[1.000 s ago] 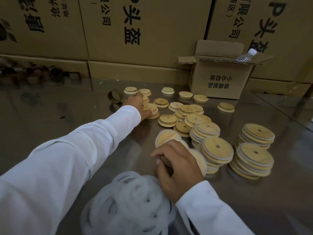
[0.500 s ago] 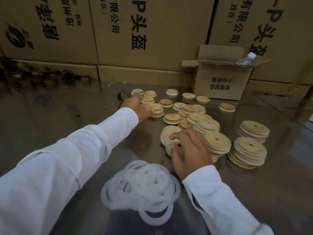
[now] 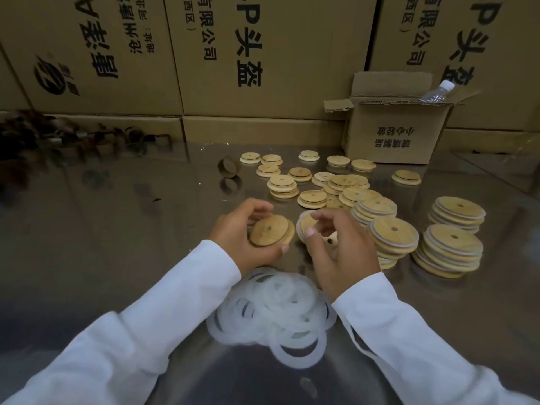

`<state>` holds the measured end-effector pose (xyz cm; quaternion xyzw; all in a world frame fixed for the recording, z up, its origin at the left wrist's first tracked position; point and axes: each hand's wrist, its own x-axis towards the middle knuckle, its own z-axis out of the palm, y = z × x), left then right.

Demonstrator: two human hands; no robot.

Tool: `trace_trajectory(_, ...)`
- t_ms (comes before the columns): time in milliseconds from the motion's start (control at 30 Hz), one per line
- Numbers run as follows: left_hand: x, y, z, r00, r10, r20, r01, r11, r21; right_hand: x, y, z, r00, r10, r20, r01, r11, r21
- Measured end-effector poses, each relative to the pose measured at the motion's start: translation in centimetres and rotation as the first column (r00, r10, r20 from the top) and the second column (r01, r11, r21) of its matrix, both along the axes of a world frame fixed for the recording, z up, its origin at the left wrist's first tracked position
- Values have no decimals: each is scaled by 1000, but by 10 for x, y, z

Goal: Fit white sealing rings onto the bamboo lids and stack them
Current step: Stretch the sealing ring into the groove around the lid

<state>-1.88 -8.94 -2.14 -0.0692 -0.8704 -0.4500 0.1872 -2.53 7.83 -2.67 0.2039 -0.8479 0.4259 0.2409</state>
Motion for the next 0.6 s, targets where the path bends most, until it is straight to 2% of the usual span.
trace_trajectory(100, 10, 8, 2, 987, -62, -148, 61, 998, -10, 4, -7, 1, 988, 42, 146, -28, 995, -93)
trace_trajectory(200, 14, 11, 4, 959, -117, -258, 81, 986, -143, 8, -11, 2, 982, 63, 178, -26, 979, -200)
trace_trajectory(267, 15, 13, 2, 949, -133, -287, 81, 979, -186, 10, -12, 4, 976, 99, 192, -35, 950, -311)
trace_trajectory(300, 15, 14, 1, 955, -131, -265, 92, 984, -154, 11, -12, 5, 973, 113, 202, -36, 935, -352)
trace_trajectory(333, 14, 15, 1, 969, -123, -216, 110, 991, -73, 11, -12, 5, 970, 117, 211, -30, 927, -374)
trace_trajectory(400, 13, 16, 1, 990, -113, -88, 128, 973, 193, 11, -11, 5, 972, 108, 211, -22, 927, -374)
trace_trajectory(500, 9, 13, -2, 973, -202, 110, 111, 831, 545, 14, -10, 5, 969, 143, 201, -59, 927, -371)
trace_trajectory(600, 8, 7, -5, 932, -319, 172, 119, 717, 687, 17, -12, 3, 967, 100, 234, -36, 965, -260)
